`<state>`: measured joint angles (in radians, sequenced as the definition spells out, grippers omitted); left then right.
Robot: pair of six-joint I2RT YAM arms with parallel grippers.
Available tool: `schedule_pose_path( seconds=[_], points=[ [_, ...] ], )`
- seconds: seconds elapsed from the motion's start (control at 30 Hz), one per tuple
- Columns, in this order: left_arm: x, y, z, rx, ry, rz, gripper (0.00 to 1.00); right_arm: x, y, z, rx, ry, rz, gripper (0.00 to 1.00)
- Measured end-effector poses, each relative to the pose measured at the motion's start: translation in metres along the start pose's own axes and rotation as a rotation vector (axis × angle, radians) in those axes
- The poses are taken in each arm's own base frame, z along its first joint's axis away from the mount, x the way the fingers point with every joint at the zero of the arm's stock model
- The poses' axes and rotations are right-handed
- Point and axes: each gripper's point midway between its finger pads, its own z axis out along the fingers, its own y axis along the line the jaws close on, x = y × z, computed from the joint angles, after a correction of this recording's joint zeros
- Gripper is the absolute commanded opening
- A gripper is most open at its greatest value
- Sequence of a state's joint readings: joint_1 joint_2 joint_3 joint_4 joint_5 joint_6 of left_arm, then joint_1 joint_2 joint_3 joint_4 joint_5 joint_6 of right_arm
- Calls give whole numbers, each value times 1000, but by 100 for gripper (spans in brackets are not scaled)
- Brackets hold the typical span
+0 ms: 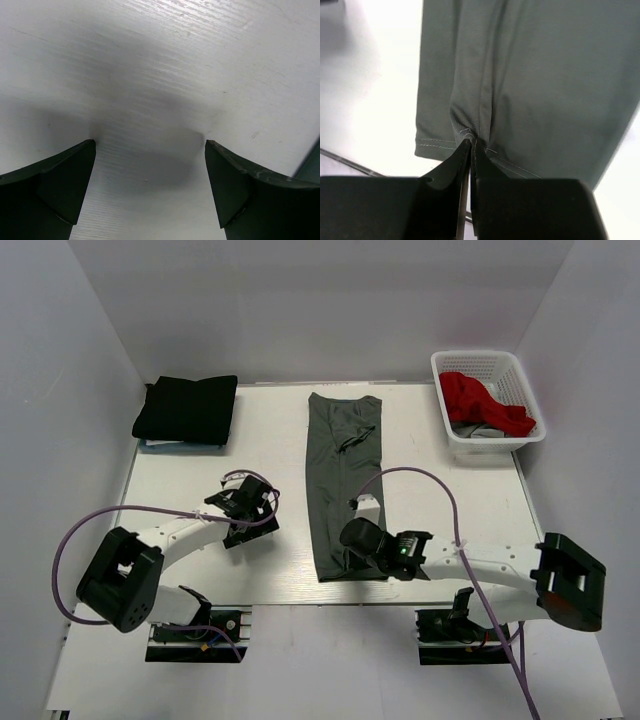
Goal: Fold and stack the t-shirts
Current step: Rotate the tshirt 90 degrees
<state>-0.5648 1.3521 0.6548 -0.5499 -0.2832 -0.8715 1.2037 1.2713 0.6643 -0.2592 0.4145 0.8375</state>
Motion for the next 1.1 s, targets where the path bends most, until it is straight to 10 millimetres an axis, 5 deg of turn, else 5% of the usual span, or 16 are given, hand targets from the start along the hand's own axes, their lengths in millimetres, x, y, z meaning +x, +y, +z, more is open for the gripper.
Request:
schedule_pose_path(
  seconds=[0.17,0.53,0.6,0.63,0.7,0.77,1.03,1.1],
  points=[
    [-1,-5,0,16,4,-2,100,-4,-14,-5,37,-34,96,6],
    [-2,-14,0,36,21,-3,100,29,-49,-4,200,53,230,5],
    [-2,-18,0,44,32,0,100,35,-54,-4,219,67,244,13],
    [-3,-21,0,50,37,2,100,37,-56,-5,227,71,250,27],
    [-4,-28,1,65,49,7,100,39,-57,-5,235,77,261,32],
    [-6,-35,1,80,56,12,100,40,-58,-6,239,80,268,53],
    [-17,-63,0,145,66,49,100,29,-62,-21,229,38,284,89],
    [-27,-78,-3,178,51,61,100,20,-64,-28,219,-1,280,90]
  ],
)
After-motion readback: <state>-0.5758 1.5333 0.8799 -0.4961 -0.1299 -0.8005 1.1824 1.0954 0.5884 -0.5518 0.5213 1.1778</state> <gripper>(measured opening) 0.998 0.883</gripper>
